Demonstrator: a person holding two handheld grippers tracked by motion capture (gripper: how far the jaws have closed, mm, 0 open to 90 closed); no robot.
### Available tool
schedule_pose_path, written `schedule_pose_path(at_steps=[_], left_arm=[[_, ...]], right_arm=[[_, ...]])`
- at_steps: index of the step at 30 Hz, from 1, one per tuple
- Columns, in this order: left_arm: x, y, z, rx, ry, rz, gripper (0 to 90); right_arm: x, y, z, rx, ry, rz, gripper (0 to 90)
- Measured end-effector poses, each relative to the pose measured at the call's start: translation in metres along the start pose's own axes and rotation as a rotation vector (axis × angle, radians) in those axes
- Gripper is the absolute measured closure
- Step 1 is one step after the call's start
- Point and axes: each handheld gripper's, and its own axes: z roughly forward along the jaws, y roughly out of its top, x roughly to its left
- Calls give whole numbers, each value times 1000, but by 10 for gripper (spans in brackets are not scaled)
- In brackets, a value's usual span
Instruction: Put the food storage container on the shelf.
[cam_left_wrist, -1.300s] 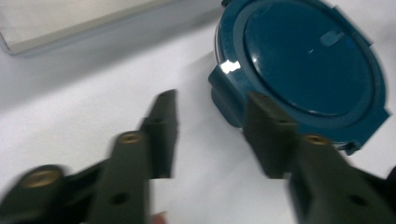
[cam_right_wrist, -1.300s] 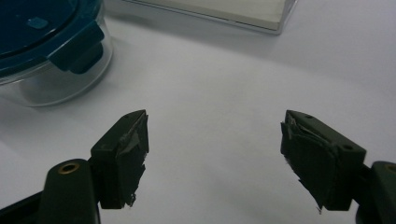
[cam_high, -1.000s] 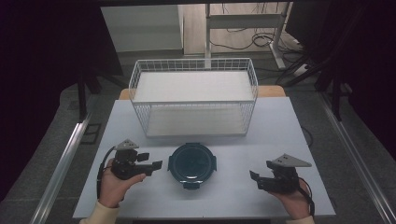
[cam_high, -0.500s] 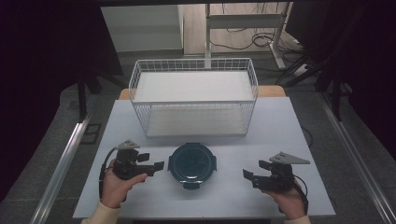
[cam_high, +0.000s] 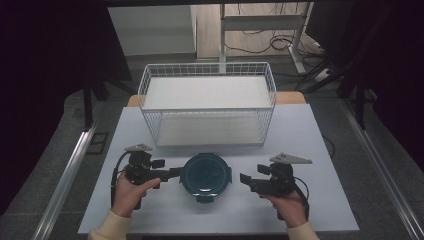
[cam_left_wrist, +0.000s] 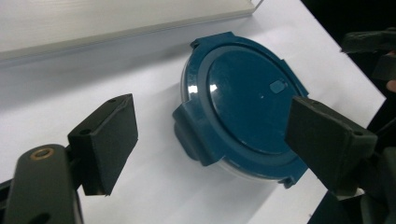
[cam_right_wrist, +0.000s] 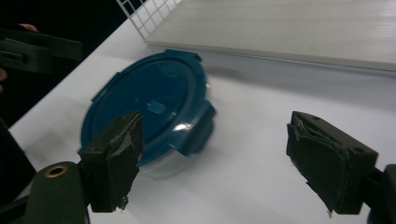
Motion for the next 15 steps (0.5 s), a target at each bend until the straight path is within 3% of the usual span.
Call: schedule_pose_path(at_steps=[9, 13, 15], left_arm=[[6, -3, 13, 15, -22, -45, 142], [8, -5, 21, 30, -71, -70, 136], [9, -7, 27, 40, -60, -82, 133]], right_arm=[[9, 1, 30, 35, 70, 91, 140], [10, -3, 41, 58, 80, 120, 130], [12, -6, 46, 71, 82, 136, 124]])
